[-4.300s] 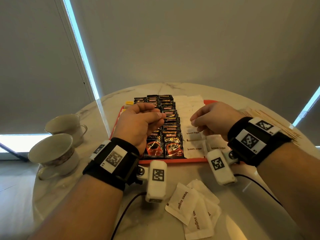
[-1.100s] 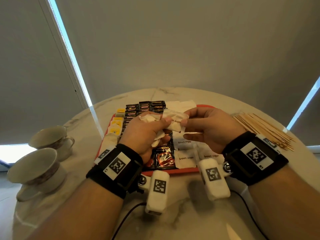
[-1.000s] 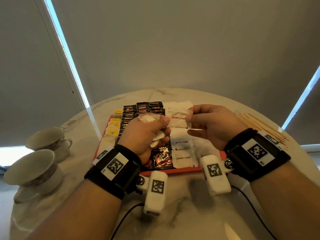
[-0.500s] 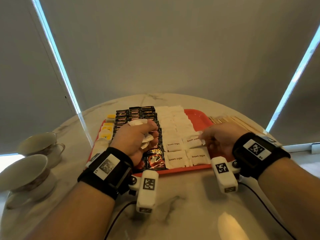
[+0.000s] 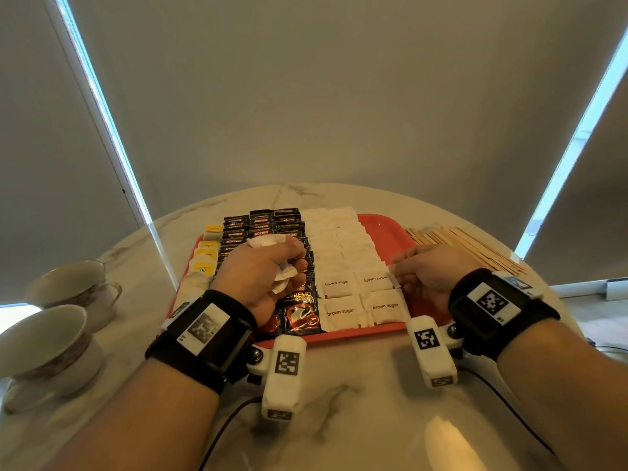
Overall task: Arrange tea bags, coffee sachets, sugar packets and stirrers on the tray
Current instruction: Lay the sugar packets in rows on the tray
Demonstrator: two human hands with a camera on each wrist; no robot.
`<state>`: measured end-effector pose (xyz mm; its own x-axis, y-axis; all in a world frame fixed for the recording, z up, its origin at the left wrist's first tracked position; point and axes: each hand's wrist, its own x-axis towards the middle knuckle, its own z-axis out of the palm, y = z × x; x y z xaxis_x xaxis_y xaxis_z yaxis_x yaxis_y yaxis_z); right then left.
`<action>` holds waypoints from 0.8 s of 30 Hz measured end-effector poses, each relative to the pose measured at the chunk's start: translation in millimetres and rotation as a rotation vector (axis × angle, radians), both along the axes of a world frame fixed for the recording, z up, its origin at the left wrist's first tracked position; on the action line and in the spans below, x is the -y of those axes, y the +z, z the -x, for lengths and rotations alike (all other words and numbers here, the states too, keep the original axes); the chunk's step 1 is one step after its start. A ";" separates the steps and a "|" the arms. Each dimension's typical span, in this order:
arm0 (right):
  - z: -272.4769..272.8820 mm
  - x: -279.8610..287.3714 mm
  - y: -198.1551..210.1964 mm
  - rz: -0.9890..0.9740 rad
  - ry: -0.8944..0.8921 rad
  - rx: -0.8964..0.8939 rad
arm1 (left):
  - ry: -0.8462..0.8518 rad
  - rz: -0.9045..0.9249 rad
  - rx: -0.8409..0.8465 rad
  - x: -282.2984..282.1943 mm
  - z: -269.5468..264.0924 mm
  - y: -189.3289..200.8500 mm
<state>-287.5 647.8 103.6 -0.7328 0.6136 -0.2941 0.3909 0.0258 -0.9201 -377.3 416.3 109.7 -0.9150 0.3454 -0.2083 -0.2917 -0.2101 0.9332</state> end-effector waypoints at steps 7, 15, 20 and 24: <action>1.4 11.0 -4.6 0.200 -0.117 -0.253 | 0.014 -0.015 0.022 1.3 0.9 -0.1; 7.9 19.7 2.8 0.251 0.057 -0.207 | 0.019 -0.131 0.105 1.1 1.3 1.9; 22.1 16.4 22.6 0.147 0.070 -0.230 | -0.033 -0.280 0.120 2.0 -1.3 6.0; 37.0 36.6 34.6 -0.021 0.106 -0.352 | -0.059 -0.321 0.078 0.1 -0.2 7.0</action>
<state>-324.5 611.2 138.3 -0.8465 0.5324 -0.0006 0.0444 0.0695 -0.9966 -377.0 416.2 116.7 -0.8772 0.4566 -0.1485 -0.3797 -0.4704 0.7966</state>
